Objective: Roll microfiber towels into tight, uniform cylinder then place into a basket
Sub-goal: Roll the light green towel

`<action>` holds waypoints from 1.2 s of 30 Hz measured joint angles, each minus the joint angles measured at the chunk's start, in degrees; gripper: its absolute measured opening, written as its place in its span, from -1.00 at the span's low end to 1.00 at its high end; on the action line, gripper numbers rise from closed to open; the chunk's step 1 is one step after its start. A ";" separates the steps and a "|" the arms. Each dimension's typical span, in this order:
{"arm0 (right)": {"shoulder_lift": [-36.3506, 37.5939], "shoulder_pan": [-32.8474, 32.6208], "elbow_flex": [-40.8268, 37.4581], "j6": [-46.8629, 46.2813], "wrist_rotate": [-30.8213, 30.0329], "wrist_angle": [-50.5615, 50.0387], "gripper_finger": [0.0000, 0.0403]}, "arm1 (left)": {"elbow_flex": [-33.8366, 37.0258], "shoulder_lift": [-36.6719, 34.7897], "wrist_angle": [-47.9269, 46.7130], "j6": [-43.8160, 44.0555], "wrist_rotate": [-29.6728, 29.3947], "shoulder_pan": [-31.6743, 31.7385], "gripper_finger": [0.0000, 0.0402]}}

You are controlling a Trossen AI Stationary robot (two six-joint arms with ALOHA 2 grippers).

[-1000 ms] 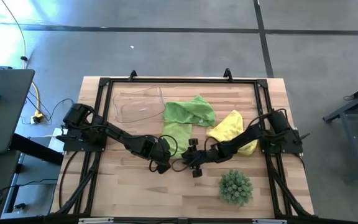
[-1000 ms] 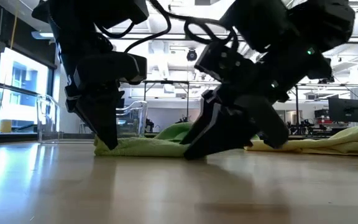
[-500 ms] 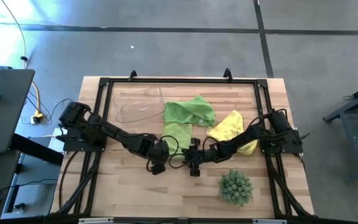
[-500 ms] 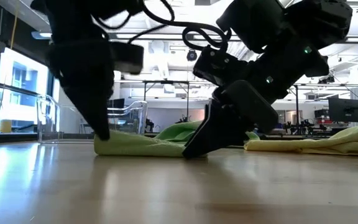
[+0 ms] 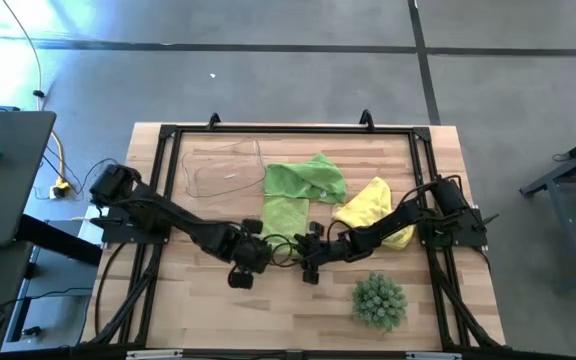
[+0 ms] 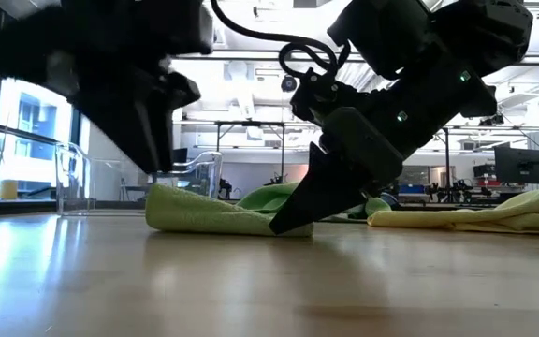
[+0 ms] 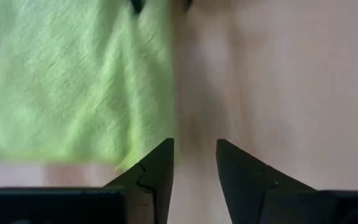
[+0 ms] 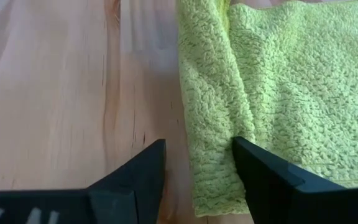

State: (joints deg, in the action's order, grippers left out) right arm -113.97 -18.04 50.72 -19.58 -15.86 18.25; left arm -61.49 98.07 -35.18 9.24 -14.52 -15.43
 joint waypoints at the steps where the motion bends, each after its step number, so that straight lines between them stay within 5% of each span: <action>1: 0.00 0.00 0.02 -0.10 -0.01 -0.05 -0.10 | 0.02 0.77 1.16 -0.89 -0.80 -0.06 -0.43; 13: 0.00 -0.01 0.00 -1.47 -0.18 0.17 -0.10 | -0.06 7.82 4.10 -3.49 -6.09 1.26 -0.18; 18: 0.00 0.01 0.02 -3.29 -0.16 0.28 -0.10 | 0.98 8.97 5.12 -3.64 -3.67 2.70 -0.20; 30: 1.12 0.07 0.04 -4.97 1.17 -0.85 -0.10 | 11.36 5.25 20.51 -1.49 5.76 6.75 -0.91; 36: 3.00 0.04 -0.02 -3.92 2.91 -4.76 -0.10 | 18.08 3.26 35.23 2.65 19.19 8.99 -0.95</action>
State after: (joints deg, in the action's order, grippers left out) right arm -110.98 -18.00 50.70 -23.50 -12.95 13.49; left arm -43.42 101.34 0.05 11.89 4.66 -6.43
